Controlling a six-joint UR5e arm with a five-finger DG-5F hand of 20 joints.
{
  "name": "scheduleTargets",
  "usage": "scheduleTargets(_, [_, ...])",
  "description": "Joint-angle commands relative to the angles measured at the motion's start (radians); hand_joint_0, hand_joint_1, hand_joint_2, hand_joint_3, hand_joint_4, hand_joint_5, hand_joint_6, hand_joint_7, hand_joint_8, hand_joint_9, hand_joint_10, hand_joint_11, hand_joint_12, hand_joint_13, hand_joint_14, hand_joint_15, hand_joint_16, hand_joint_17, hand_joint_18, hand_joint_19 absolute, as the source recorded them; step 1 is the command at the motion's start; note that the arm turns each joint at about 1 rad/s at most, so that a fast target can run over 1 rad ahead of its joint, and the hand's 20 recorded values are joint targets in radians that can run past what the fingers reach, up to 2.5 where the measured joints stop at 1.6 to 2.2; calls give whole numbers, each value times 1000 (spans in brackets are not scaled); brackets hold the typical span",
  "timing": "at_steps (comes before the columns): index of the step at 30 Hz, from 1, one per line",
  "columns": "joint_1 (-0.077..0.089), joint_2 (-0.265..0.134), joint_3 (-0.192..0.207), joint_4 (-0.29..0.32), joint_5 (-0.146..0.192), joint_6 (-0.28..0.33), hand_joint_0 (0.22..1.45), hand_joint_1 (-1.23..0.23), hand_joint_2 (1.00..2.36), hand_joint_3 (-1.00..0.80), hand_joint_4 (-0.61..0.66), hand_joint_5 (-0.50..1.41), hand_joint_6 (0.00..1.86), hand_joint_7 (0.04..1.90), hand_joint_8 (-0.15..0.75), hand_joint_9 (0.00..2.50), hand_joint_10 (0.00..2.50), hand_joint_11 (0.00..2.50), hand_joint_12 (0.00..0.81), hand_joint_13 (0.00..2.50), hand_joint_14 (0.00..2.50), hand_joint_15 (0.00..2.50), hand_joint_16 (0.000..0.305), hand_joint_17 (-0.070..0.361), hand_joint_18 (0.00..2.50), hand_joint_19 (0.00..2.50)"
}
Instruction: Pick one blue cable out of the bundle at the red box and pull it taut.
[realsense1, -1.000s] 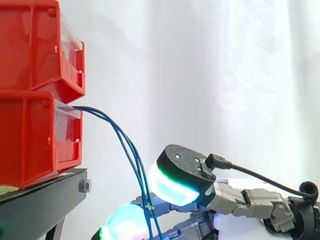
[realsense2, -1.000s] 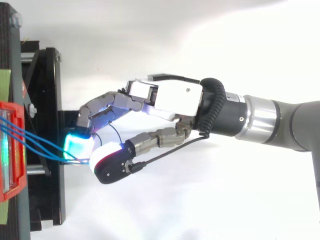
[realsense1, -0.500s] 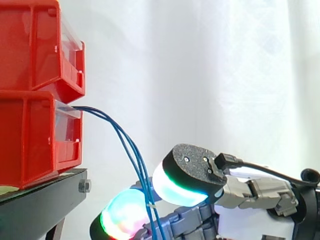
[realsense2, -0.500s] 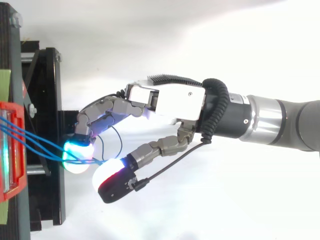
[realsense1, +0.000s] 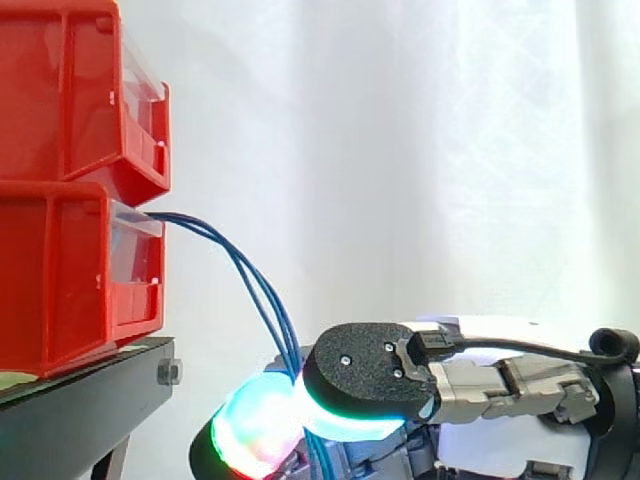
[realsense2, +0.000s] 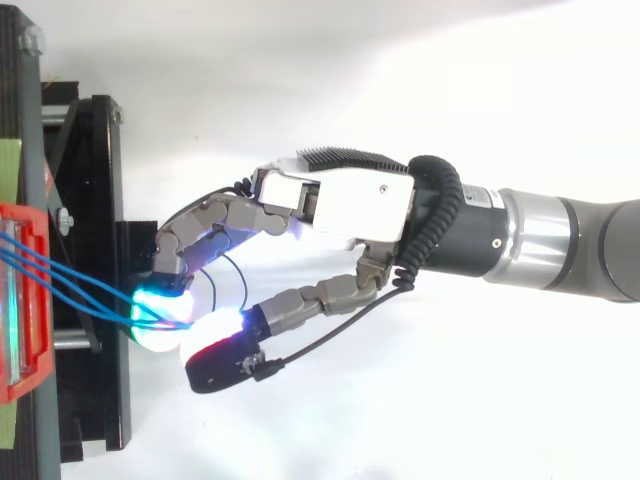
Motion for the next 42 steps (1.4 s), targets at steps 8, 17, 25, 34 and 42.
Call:
scheduleTargets(8, [-1,0,0,-2,0,0,606,-766,1016,-128,87,-196,897,850,333,769,8,644,399,698,9,314,50,113,651,350])
scheduleTargets(17, [-4,0,0,-2,0,1,650,-862,1012,-285,59,-197,895,850,315,764,11,650,380,707,10,317,47,106,671,338])
scheduleTargets(25, [-4,34,0,-19,4,0,684,-904,1012,-319,24,-198,904,862,310,759,12,644,380,710,10,306,47,105,683,327])
scheduleTargets(34, [-4,83,0,-174,0,0,677,-958,1000,-500,57,-201,907,864,300,743,12,627,375,708,10,296,47,105,694,289])
scheduleTargets(42, [-4,88,0,-192,0,0,519,-858,1000,-500,106,-196,906,853,320,767,10,648,392,719,9,313,50,113,698,327])
